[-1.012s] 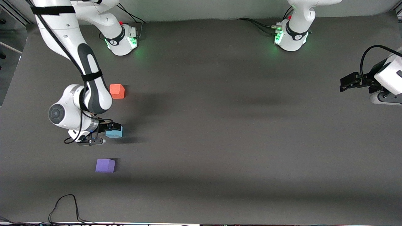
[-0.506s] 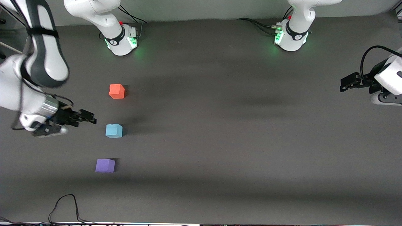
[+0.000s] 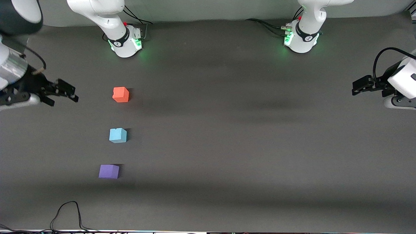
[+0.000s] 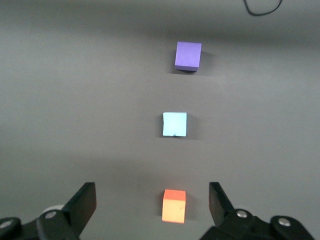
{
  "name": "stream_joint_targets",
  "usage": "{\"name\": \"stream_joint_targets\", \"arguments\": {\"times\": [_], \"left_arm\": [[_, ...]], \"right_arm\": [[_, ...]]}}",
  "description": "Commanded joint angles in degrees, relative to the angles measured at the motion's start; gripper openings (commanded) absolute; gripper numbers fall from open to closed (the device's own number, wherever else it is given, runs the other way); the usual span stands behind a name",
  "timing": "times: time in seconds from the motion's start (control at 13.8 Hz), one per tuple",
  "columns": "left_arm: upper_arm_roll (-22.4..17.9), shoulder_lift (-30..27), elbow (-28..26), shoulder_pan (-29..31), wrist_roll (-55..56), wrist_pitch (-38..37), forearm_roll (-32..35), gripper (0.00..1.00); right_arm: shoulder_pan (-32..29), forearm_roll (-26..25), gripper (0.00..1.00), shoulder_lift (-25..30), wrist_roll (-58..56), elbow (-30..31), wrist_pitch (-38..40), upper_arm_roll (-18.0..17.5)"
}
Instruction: Place blue block between orange and purple blocks
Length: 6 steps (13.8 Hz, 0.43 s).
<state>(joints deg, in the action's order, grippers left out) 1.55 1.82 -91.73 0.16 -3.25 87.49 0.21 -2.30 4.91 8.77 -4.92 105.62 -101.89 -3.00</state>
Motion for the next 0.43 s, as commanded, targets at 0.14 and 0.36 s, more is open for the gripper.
{"name": "stream_joint_targets", "arguments": {"times": [0.14, 0.36], "left_arm": [[-0.2, 0.3, 0.6, -0.1, -0.6, 0.1, -0.6, 1.0], [-0.2, 0.3, 0.6, 0.0, -0.6, 0.2, -0.6, 1.0]], "right_arm": [[-0.1, -4.2, 1.0, 1.1, 1.4, -1.3, 3.0, -0.3], [-0.1, -4.0, 1.0, 0.4, 1.4, -1.6, 2.8, -0.3]]}}
